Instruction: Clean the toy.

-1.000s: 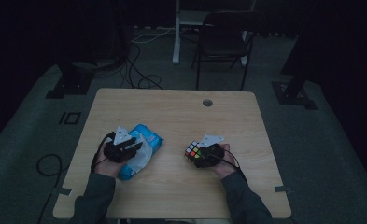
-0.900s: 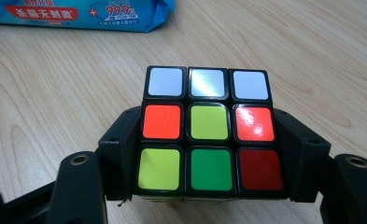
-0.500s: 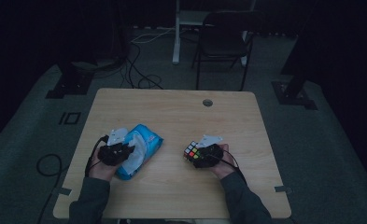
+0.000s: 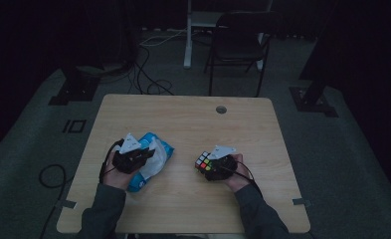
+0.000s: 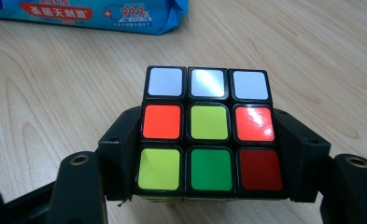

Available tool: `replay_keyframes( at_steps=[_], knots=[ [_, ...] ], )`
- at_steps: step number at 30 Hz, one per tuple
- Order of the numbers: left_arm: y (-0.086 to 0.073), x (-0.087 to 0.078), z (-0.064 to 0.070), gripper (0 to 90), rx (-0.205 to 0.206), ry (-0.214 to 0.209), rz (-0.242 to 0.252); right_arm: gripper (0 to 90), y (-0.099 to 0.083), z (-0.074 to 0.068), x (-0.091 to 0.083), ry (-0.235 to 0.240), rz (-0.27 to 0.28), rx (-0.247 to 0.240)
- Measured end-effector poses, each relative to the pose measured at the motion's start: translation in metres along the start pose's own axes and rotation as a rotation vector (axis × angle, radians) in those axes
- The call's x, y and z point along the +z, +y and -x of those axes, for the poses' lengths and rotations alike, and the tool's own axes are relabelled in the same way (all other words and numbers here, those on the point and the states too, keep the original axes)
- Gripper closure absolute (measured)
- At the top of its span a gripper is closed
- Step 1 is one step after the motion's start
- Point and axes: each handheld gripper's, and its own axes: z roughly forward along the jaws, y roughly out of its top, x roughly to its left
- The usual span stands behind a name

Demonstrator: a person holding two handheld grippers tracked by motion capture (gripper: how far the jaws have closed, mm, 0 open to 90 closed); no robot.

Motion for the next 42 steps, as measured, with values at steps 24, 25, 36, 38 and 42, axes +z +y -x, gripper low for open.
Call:
replay_keyframes(
  at_steps=[24, 25, 36, 38, 42],
  knots=[
    [0.034, 0.043, 0.025, 84.4, 0.097, -0.095, -0.016, 33.9, 0.008, -0.032, -0.013, -0.11, 0.059, -0.254],
    [0.036, 0.045, 0.027, 84.4, 0.1, -0.101, -0.015, 33.9, 0.008, -0.033, -0.013, -0.112, 0.062, -0.255],
    [0.054, 0.07, 0.043, 84.4, 0.154, -0.158, -0.019, 33.9, 0.009, -0.05, -0.012, -0.161, 0.068, -0.364],
    [0.057, 0.074, 0.045, 84.4, 0.158, -0.164, -0.021, 33.9, 0.009, -0.054, -0.012, -0.175, 0.064, -0.395],
    [0.06, 0.078, 0.047, 84.4, 0.165, -0.172, -0.023, 33.9, 0.01, -0.059, -0.011, -0.194, 0.061, -0.425]
  ],
)
